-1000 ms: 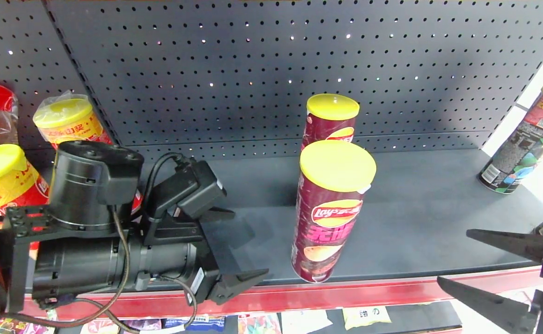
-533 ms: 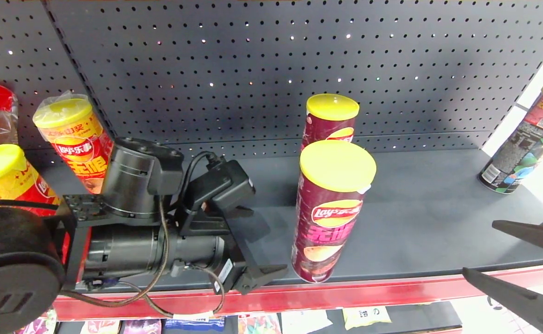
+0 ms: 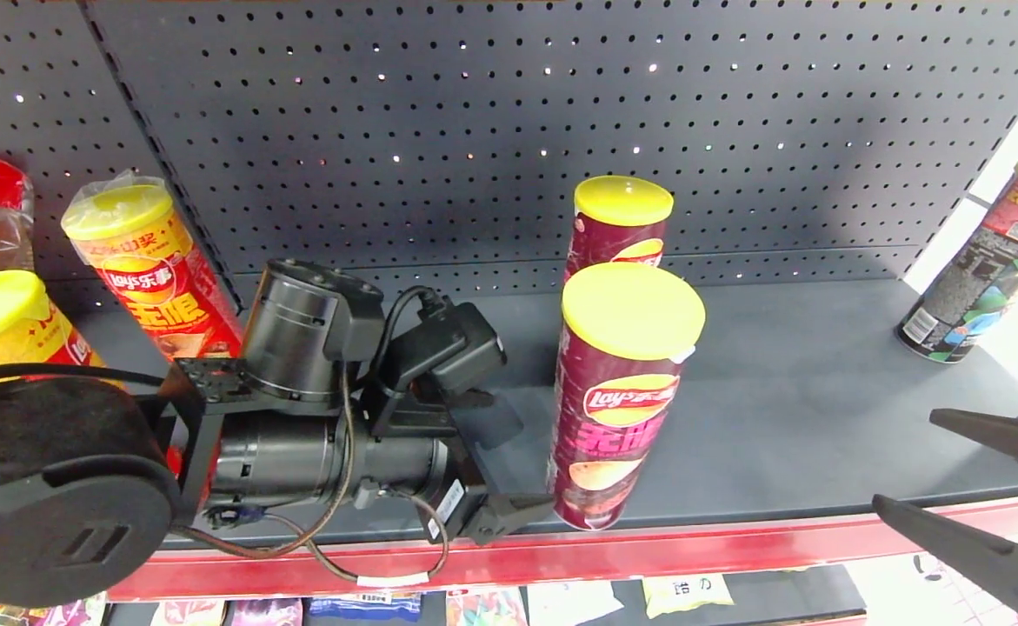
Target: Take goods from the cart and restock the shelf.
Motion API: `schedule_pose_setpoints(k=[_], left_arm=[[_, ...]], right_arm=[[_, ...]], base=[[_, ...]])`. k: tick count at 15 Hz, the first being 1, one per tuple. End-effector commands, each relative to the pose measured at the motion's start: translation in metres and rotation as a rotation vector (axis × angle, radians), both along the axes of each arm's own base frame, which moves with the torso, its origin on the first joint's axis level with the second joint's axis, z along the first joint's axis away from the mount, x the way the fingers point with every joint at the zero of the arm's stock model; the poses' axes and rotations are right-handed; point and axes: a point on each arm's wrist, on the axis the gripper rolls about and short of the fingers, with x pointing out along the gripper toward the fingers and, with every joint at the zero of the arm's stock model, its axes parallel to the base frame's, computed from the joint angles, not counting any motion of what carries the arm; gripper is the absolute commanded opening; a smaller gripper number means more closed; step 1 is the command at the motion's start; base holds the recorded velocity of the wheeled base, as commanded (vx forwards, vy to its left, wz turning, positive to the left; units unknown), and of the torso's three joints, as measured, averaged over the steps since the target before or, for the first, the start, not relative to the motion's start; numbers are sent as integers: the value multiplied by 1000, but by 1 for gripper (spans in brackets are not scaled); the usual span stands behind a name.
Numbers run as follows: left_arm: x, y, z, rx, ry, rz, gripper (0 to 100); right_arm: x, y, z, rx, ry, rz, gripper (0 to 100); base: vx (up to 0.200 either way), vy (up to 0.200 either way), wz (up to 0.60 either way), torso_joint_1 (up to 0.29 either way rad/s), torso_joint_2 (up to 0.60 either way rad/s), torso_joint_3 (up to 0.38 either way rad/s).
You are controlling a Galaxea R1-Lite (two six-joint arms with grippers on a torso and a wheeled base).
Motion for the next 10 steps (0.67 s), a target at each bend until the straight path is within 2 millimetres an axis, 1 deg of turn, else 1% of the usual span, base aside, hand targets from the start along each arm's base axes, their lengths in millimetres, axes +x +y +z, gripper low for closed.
schedule_pose_setpoints(k=[1,5,10], left_arm=[[3,-3,-2,4,2,-2,100],[7,-6,-1,1,-3,-1,100],[7,-4,-2,3,-1,7,100]], right_arm=[[1,0,0,-2,4,1,100],[1,0,0,-2,3,1,100],[1,0,0,-2,3,1,100]], base=[[0,0,0,0,0,0],[0,0,0,0,0,0],[0,0,0,0,0,0]])
